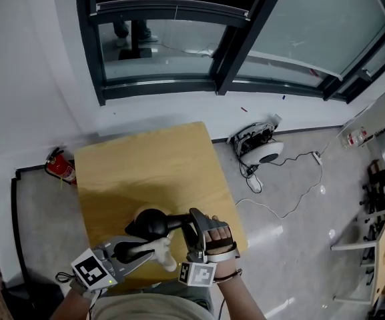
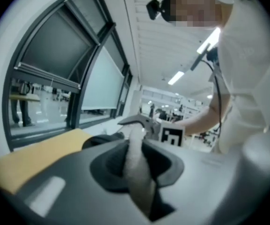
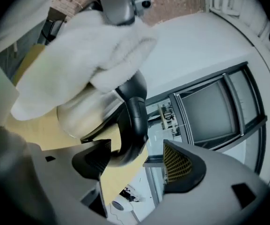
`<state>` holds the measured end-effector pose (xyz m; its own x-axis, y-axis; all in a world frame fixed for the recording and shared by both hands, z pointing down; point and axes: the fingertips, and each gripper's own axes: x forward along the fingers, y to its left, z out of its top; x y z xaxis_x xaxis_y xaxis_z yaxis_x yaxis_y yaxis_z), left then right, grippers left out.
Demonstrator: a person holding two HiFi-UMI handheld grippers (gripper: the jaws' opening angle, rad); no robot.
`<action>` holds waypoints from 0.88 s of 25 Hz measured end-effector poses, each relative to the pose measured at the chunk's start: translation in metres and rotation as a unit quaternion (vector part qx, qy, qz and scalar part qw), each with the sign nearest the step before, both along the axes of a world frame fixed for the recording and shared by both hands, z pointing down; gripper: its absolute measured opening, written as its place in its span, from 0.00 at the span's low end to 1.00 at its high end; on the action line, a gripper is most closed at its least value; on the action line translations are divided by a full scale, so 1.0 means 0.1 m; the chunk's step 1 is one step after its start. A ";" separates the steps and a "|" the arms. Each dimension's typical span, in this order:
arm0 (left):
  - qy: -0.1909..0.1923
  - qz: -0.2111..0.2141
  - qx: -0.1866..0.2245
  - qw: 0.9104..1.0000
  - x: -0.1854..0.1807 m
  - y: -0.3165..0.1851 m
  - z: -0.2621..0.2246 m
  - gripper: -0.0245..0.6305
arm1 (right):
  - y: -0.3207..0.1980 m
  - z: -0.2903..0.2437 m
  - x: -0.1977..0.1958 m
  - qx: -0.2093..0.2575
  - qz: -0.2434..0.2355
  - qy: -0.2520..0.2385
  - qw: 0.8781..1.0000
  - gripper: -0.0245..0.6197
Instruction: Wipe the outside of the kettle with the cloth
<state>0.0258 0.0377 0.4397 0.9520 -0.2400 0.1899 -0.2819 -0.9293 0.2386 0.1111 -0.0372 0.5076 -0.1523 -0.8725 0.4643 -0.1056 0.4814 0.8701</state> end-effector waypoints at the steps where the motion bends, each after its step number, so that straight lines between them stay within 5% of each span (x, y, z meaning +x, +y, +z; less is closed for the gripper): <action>1: 0.005 0.003 -0.015 1.000 -0.02 0.01 0.00 0.14 | 0.12 -0.05 0.06 0.002 -0.006 -0.024 1.000 0.55; 3: 0.016 0.006 -0.038 0.999 -0.03 0.03 0.01 0.14 | 0.42 -0.10 0.19 -0.047 -0.009 -0.127 0.991 0.55; 4: 0.027 0.001 -0.054 0.998 -0.03 0.02 0.02 0.14 | 0.60 -0.10 0.21 -0.110 -0.004 -0.214 0.971 0.55; 5: 0.040 -0.007 -0.075 0.996 -0.01 0.00 0.03 0.14 | 0.79 -0.08 0.18 -0.191 0.001 -0.315 0.930 0.55; 6: 0.054 -0.013 -0.095 0.994 0.01 -0.01 0.04 0.14 | 0.97 -0.06 0.09 -0.272 0.003 -0.409 0.871 0.55; 7: 0.067 -0.016 -0.114 0.991 0.05 0.00 0.05 0.14 | 1.12 -0.05 -0.05 -0.333 -0.001 -0.479 0.813 0.55; 8: 0.077 -0.015 -0.130 0.988 0.12 0.01 0.05 0.14 | 1.22 -0.03 -0.21 -0.365 -0.005 -0.519 0.773 0.55; 9: 0.084 -0.011 -0.143 0.986 0.22 0.04 0.06 0.14 | 1.25 -0.02 -0.36 -0.370 -0.005 -0.540 0.756 0.55; 11: 0.086 0.006 -0.160 0.983 0.45 0.10 0.06 0.14 | 1.12 0.04 -0.52 -0.336 0.016 -0.571 0.749 0.55; 13: 0.053 0.019 -0.146 0.988 0.64 0.15 0.10 0.15 | 1.01 0.07 -0.52 -0.313 0.029 -0.609 0.729 0.49; 15: 0.021 0.038 -0.115 0.992 0.73 0.17 0.00 0.17 | 0.98 0.06 -0.38 -0.305 0.040 -0.666 0.679 0.18; 17: 0.043 0.038 -0.089 0.994 0.67 0.03 -0.39 0.18 | 0.87 0.16 -0.12 -0.299 0.086 -0.721 0.619 0.15; 18: 0.065 0.023 -0.077 0.995 0.59 -0.11 -0.61 0.16 | 0.79 0.22 -0.02 -0.293 0.110 -0.737 0.599 0.15; 20: 0.077 -0.026 -0.051 0.995 0.38 -0.51 -0.81 0.12 | 0.64 0.17 0.01 -0.277 0.119 -0.756 0.581 0.15; 22: 0.025 -0.071 -0.020 0.997 0.26 -0.89 -0.62 0.08 | 0.55 0.07 -0.08 -0.257 0.108 -0.765 0.581 0.15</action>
